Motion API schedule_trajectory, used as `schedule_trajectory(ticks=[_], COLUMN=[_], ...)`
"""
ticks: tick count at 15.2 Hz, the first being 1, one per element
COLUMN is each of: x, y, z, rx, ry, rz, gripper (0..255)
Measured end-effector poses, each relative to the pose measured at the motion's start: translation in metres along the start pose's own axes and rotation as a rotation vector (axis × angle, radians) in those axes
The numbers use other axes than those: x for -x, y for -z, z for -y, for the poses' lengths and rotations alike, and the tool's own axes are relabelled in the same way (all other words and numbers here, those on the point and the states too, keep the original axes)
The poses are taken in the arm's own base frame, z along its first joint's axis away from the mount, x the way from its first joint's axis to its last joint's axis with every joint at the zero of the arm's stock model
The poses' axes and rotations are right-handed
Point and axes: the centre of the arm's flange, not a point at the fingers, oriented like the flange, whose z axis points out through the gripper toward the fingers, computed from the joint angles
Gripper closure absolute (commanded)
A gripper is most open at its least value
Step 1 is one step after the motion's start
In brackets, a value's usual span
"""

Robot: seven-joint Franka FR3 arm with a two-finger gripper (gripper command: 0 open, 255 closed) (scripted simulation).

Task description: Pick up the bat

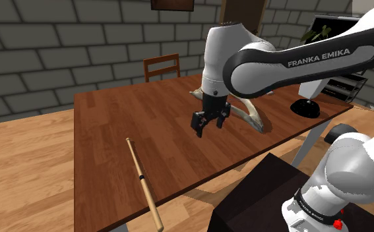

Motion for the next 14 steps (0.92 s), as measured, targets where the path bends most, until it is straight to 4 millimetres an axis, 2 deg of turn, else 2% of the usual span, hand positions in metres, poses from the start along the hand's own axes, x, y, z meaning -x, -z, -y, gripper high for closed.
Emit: schedule_trajectory(ticks=[14], x=[-0.028], y=[-0.076], z=[0.166], rx=[-0.006], ry=[-0.055], rz=[0.026], gripper=[0])
